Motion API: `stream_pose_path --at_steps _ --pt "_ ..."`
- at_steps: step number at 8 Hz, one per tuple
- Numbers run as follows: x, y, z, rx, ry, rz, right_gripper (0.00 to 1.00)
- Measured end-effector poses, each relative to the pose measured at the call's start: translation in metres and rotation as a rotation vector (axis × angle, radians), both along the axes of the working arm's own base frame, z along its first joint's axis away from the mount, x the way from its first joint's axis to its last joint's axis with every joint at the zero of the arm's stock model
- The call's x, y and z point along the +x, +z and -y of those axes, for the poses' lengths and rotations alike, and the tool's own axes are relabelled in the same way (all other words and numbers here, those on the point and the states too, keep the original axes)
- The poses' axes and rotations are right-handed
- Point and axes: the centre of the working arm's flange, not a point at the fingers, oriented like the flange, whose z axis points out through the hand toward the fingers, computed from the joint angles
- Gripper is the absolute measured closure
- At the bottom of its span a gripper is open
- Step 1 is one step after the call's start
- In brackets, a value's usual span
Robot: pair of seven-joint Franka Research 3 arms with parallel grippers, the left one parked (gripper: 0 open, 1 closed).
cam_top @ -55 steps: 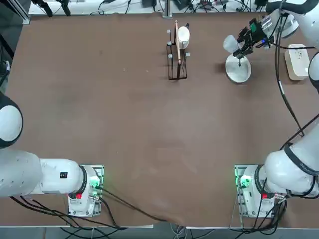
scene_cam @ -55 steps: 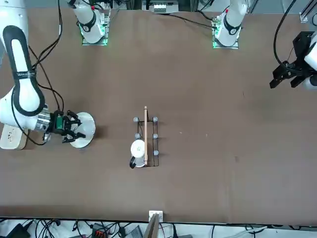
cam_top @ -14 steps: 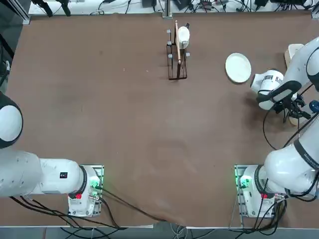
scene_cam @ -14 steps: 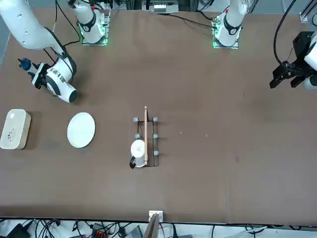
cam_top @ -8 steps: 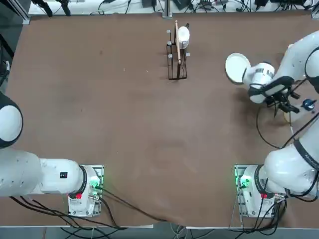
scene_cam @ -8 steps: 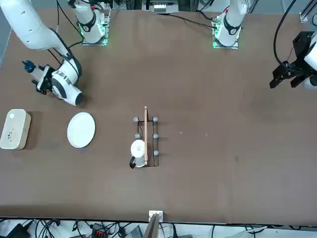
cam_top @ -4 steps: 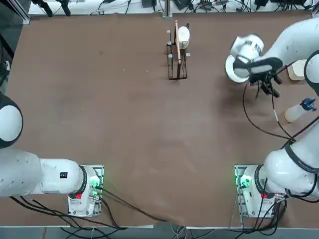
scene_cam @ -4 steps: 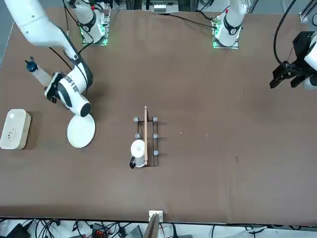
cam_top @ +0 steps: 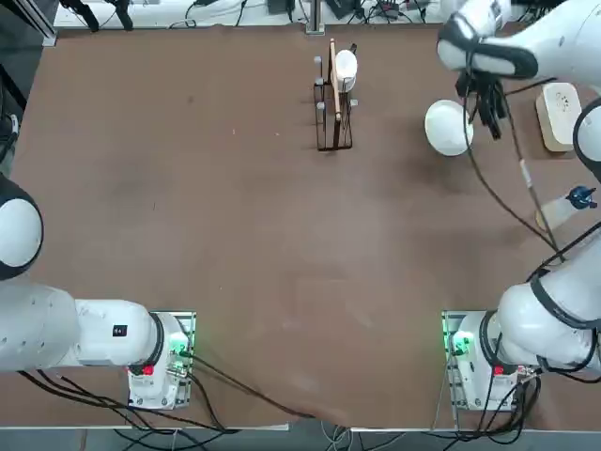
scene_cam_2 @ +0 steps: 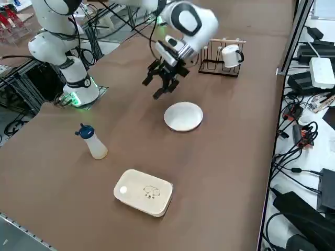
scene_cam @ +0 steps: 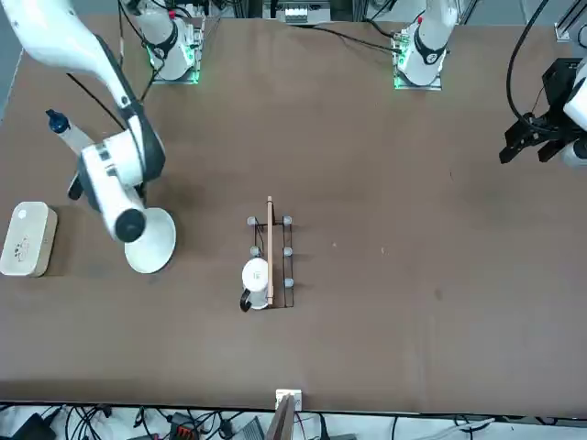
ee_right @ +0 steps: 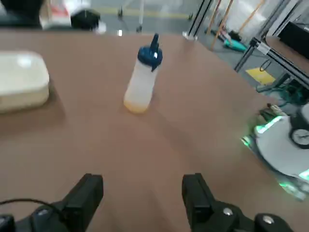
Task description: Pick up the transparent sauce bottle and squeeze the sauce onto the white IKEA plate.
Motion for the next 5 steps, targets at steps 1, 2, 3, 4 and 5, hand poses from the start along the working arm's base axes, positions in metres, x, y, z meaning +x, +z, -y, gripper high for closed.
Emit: stream_pose_path --at_steps 1,2,3,4,5 --pt "0.007 0.016 -0.005 0.145 0.043 -0.04 0.0" --pt "0.01 0.025 -0.011 0.29 0.108 -0.093 0.0" --pt "0.013 0.03 -0.016 0.432 0.179 -0.135 0.0" --pt "0.017 0.032 -0.017 0.563 0.262 -0.16 0.0" --pt "0.022 0.033 -0.013 0.689 0.361 -0.186 0.0"
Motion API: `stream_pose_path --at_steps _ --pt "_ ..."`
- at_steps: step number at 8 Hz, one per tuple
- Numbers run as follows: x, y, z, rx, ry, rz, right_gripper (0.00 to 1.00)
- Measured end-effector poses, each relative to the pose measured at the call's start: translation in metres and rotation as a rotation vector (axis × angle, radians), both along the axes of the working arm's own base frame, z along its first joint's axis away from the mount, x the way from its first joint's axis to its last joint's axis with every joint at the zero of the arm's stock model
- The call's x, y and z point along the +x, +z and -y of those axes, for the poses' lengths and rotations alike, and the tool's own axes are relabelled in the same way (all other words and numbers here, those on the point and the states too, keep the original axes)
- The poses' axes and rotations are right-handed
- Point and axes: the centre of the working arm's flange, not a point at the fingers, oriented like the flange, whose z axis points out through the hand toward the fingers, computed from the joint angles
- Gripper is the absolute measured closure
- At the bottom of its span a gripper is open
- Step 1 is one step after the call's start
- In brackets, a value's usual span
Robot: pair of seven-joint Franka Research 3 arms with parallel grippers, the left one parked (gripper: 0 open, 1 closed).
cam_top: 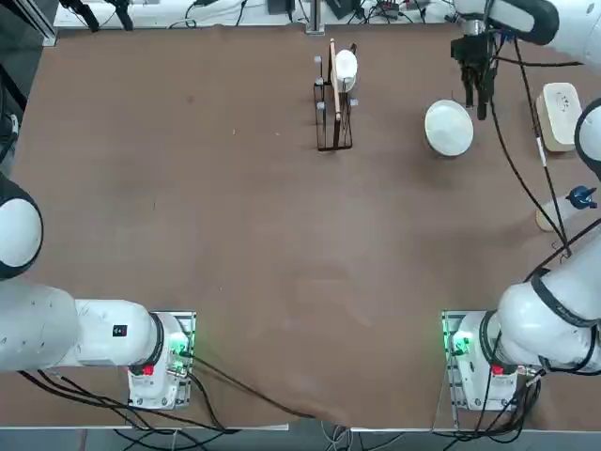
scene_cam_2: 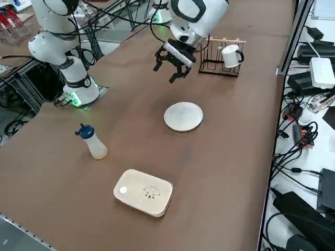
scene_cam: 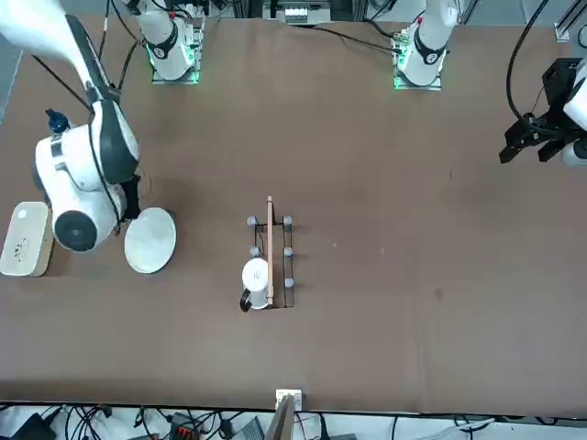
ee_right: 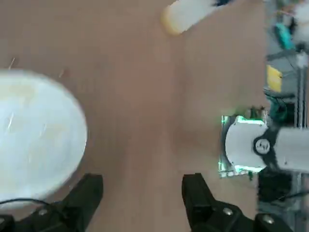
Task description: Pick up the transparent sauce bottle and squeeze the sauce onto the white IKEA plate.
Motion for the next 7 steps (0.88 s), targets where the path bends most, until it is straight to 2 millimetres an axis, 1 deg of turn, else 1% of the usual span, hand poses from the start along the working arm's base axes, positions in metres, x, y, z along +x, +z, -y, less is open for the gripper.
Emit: stream_pose_path --at_steps 1,2,3,4,5,6,7 --pt "0.006 0.004 0.009 0.123 0.095 -0.008 0.0" --pt "0.013 0.017 0.022 0.25 0.183 -0.003 0.0" --pt "0.02 0.035 0.036 0.368 0.259 0.023 0.0" --pt "0.026 0.057 0.052 0.47 0.342 0.061 0.0" --pt "0.027 0.082 0.066 0.543 0.453 0.097 0.0" --pt "0.023 0.108 0.074 0.587 0.575 0.123 0.0" --pt "0.016 0.131 0.074 0.638 0.691 0.15 0.0"
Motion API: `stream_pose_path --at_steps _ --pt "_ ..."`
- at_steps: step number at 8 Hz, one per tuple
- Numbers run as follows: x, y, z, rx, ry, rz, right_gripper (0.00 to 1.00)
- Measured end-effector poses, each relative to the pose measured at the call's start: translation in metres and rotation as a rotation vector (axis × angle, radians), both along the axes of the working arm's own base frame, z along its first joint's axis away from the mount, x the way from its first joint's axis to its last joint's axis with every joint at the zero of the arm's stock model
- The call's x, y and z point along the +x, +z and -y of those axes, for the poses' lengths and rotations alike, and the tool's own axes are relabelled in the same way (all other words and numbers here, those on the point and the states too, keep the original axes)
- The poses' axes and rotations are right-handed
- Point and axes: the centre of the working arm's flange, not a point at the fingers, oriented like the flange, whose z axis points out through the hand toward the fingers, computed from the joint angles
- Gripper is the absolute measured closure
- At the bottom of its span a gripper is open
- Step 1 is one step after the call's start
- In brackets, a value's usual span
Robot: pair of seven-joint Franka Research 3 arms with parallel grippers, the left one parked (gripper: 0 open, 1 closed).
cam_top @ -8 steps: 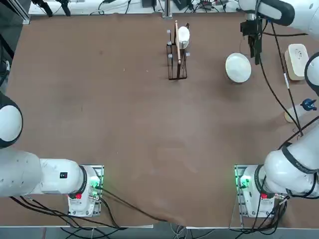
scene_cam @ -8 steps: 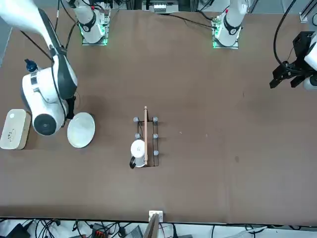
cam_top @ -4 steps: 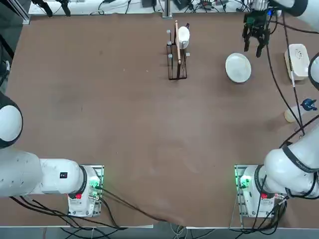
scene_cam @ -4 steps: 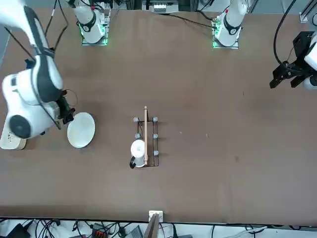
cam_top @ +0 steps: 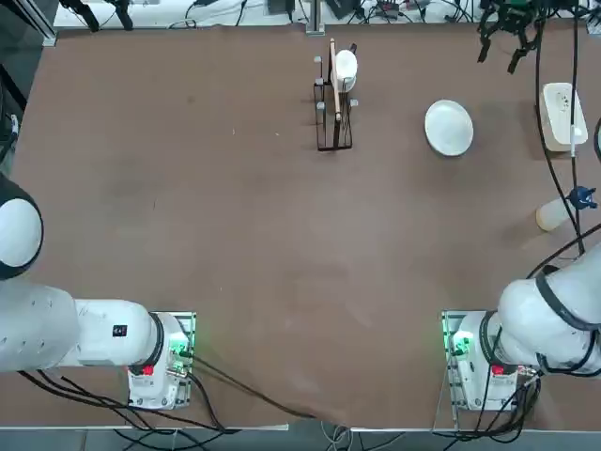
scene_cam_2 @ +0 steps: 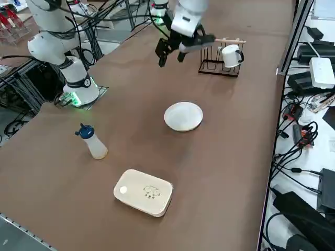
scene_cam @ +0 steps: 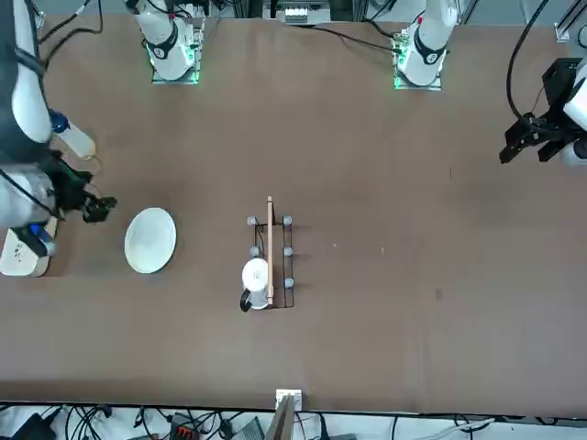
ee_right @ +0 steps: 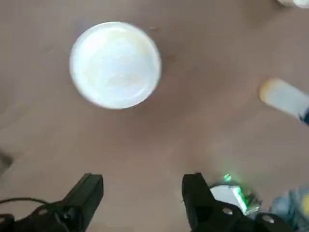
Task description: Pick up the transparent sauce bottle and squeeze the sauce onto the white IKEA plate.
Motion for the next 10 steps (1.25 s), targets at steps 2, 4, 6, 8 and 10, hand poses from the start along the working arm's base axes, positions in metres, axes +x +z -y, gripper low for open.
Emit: stream_pose_path --at_steps 2,4,6,8,10 --pt "-0.022 0.04 0.007 0.109 0.224 0.123 0.0" --pt "-0.049 0.077 -0.004 0.135 0.441 0.262 0.0" --pt "-0.076 0.114 -0.038 0.096 0.555 0.366 0.0" --pt "-0.091 0.141 -0.041 0.013 0.601 0.413 0.0" --pt "-0.094 0.134 -0.038 0.025 0.597 0.386 0.0"
